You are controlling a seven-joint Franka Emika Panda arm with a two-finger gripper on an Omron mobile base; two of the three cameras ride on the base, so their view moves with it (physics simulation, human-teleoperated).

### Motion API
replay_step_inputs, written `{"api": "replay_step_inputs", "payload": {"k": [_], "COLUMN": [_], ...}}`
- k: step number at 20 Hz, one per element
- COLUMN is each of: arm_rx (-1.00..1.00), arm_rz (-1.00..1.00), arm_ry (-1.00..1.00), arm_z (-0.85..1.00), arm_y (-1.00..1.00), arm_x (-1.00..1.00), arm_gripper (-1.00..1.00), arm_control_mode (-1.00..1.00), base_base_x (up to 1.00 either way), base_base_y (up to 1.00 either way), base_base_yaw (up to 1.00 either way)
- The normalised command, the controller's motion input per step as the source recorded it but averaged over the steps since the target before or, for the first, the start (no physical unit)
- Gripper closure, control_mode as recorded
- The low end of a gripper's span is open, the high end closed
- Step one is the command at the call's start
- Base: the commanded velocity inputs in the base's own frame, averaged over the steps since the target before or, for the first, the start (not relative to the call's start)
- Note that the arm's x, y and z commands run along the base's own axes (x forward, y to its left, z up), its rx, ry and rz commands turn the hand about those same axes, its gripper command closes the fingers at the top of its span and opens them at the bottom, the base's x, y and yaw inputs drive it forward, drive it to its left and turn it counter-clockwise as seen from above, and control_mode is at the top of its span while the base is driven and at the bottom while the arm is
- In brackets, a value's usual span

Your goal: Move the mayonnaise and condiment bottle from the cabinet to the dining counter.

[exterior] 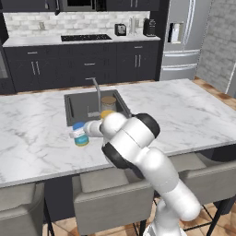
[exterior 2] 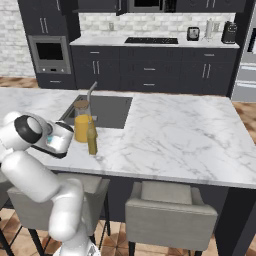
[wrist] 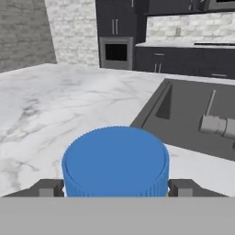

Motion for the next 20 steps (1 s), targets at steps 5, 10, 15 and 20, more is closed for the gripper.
{"api": "replay_step_inputs", "payload": {"k": [5, 10, 15, 20], "arm_rx": [0.00, 0.00, 0.01, 0.01], "arm_rz": [0.00, 0.00, 0.00, 0.00], "arm_ry": [0.00, 0.00, -0.01, -0.09], "arm_z": [0.00, 0.06, 0.43, 0.92], "arm_y": [-0.03, 0.00, 0.00, 0.00], "arm_x": [-0.42, -0.44, -0.55, -0.67], "arm_gripper": [-1.00, -1.00, -1.00, -1.00], "arm_control_mode": [-1.00, -1.00, -1.00, -1.00], "base_base_x": [0.00, 0.00, 0.00, 0.00], "base_base_y": [0.00, 0.00, 0.00, 0.00], "base_base_yaw": [0.00, 0.00, 0.00, 0.00]}}
